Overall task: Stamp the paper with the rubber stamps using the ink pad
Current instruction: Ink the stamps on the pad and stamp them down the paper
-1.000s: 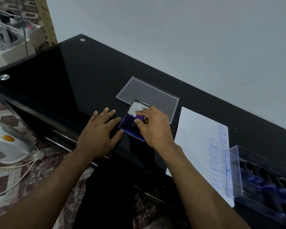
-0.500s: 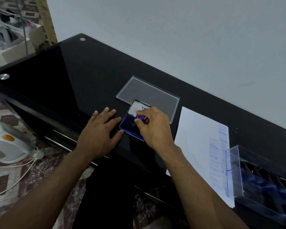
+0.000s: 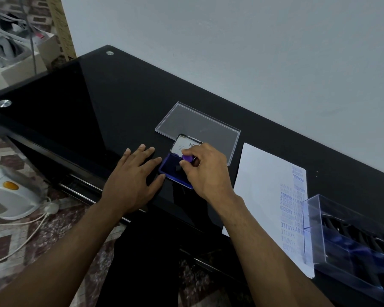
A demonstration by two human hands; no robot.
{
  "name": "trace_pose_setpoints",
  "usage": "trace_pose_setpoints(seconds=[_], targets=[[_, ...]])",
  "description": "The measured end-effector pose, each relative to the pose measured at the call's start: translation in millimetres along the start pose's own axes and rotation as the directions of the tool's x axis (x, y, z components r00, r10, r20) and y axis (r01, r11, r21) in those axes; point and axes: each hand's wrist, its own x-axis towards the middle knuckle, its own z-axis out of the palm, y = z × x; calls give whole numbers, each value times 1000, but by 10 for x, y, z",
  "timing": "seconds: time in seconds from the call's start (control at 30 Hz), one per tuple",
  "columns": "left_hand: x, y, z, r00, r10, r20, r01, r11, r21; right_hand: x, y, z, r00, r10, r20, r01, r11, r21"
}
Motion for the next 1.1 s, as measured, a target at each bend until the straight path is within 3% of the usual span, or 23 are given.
trace_pose_setpoints(seconds=[0.33,0.53,1.1], targets=[[8,8,-33,1000,-6,19,7,1000,-10,-5,9,29,999,36,18,-36,998,57],[47,115,-131,999,-16,-48,11,995,-104,-114,99,-57,990,65,-126,-46,988,149],[549,1639,95,970,240,-31,-241,947,-213,-562,1175,-1082,895,269,-356,-233,962,141]])
